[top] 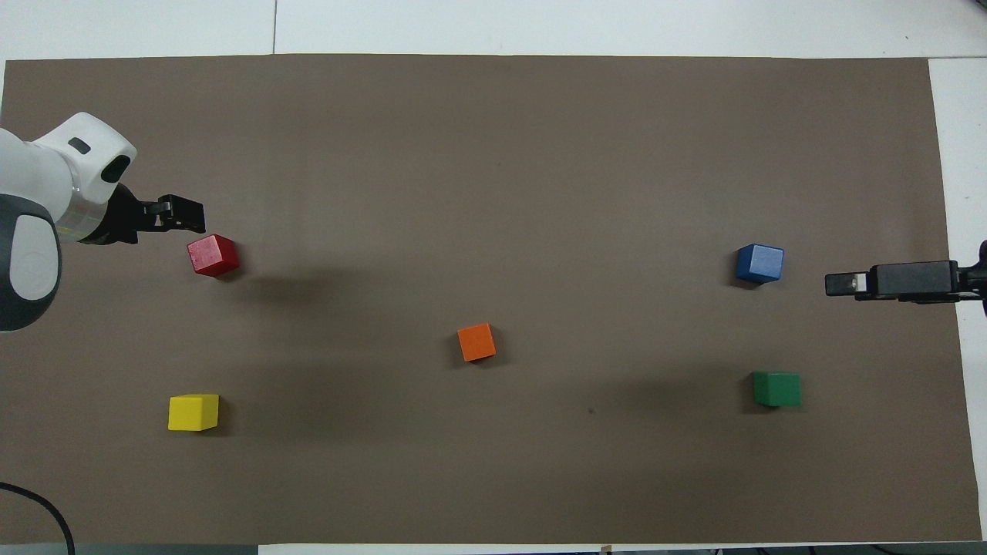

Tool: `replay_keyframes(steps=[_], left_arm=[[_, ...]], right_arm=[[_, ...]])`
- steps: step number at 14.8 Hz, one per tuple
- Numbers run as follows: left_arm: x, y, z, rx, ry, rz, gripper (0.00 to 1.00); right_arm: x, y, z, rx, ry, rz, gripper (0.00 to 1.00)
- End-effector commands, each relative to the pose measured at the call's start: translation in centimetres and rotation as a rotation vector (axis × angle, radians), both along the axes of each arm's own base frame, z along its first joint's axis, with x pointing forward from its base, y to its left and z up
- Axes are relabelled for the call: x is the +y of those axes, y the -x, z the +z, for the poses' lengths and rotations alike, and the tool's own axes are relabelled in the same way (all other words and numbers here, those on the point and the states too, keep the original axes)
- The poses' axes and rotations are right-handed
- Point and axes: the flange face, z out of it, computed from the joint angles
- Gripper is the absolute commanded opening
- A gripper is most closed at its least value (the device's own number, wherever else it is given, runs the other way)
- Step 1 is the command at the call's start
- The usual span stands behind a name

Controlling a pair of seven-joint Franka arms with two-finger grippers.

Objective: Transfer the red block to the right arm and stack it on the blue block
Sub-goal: 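Lower the left gripper onto the red cube while the right gripper advances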

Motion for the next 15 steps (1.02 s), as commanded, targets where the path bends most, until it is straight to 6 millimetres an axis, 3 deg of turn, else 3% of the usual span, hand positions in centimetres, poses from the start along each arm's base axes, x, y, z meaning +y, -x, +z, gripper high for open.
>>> replay_keyframes(steps=[1,4,6,10,11,13,14,15], left_arm=[[0.9,-0.1,-3.1,-0.037,-0.009,0.011,1.0],[1.0,0.7,-7.2,-0.067,-0.004,0.038,1.0],[0.8,0.5,-10.0,-0.052,-0.001,0.052,1.0],[0.9,0.4,-11.8,-0.04,0.004,0.086,1.0],[0.8,0.5,-11.8,-0.033,0.004,0.088,0.96],[0.9,0.9,-12.3,-0.02,0.003,0.086,0.49],[0.9,1.0,-12.3,-0.019,0.002,0.083,0.2],[0.9,1.1,-12.3,-0.011,0.002,0.086,0.0]], right_arm=[[0.0,1.7,-3.7,-0.067,-0.198,-0.01,1.0],[1.8,2.4,-7.5,-0.079,-0.436,-0.033,1.0],[3.5,2.7,-8.5,-0.061,-0.594,-0.074,1.0],[8.6,3.5,-10.6,-0.005,-0.868,-0.121,1.0],[10.0,3.6,-11.2,0.012,-0.93,-0.138,1.0],[13.9,3.4,-11.4,0.035,-1.054,-0.164,1.0],[15.4,3.2,-11.7,0.049,-1.112,-0.189,1.0],[17.0,3.0,-12.3,0.074,-1.154,-0.204,1.0]])
